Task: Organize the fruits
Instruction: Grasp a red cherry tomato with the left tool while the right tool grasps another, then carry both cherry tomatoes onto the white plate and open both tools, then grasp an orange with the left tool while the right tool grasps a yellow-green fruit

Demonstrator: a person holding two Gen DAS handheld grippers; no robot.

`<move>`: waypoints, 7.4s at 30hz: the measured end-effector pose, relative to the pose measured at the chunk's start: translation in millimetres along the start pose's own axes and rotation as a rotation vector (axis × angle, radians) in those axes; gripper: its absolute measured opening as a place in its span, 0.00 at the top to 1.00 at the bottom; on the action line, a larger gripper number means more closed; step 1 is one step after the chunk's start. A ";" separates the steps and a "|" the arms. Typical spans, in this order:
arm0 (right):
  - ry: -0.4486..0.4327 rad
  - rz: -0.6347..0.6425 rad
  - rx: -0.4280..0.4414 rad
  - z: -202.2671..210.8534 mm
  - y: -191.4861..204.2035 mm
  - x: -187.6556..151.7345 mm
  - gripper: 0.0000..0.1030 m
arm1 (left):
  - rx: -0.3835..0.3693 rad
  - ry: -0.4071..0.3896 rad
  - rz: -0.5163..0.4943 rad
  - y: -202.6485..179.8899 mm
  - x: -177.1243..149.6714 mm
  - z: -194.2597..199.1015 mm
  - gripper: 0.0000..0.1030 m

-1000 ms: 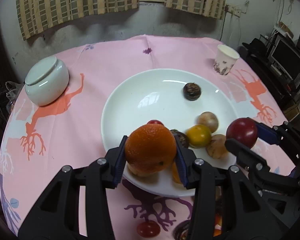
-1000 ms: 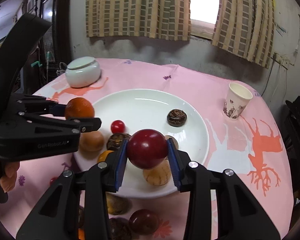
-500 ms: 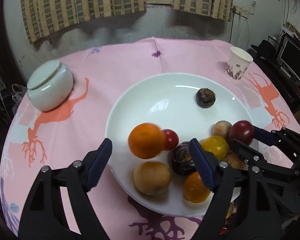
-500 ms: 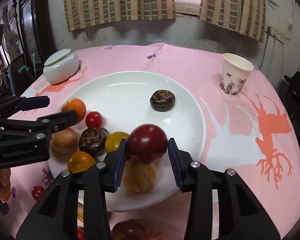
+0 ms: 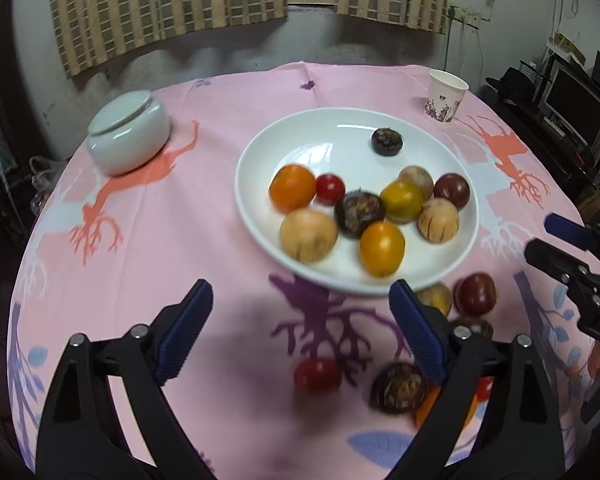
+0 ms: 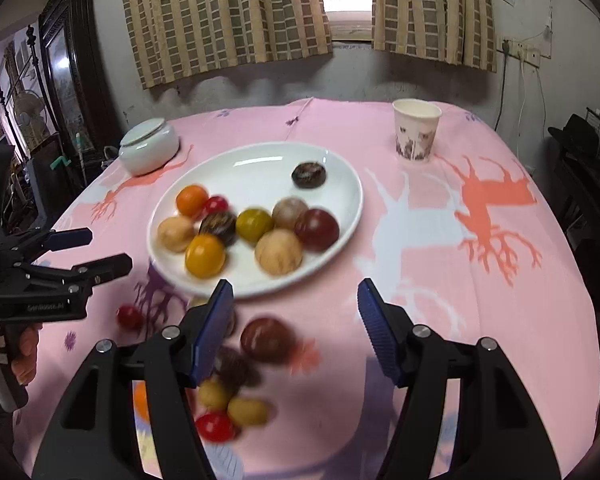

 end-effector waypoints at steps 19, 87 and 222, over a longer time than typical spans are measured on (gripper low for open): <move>0.023 0.070 0.127 32.2 29.4 -75.0 0.37 | 0.059 0.074 0.035 7.1 -94.9 11.3 0.09; 0.126 0.080 0.033 -9.8 51.3 -91.1 0.70 | -0.091 -0.045 0.076 -9.2 -90.4 32.8 0.69; 0.042 0.273 0.029 -0.4 45.3 -80.9 0.41 | -0.040 0.027 -0.032 -55.0 -95.1 24.5 0.58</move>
Point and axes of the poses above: each gripper's, at about its wrist camera, not at the fingertips, and z roughly against the way its jaws point, y to its left, x to its top, the point moved 8 cm from there along -z, roughly the way its jaws point, and after that the axes turned 4 degrees about -x, right-handed, at the moved point
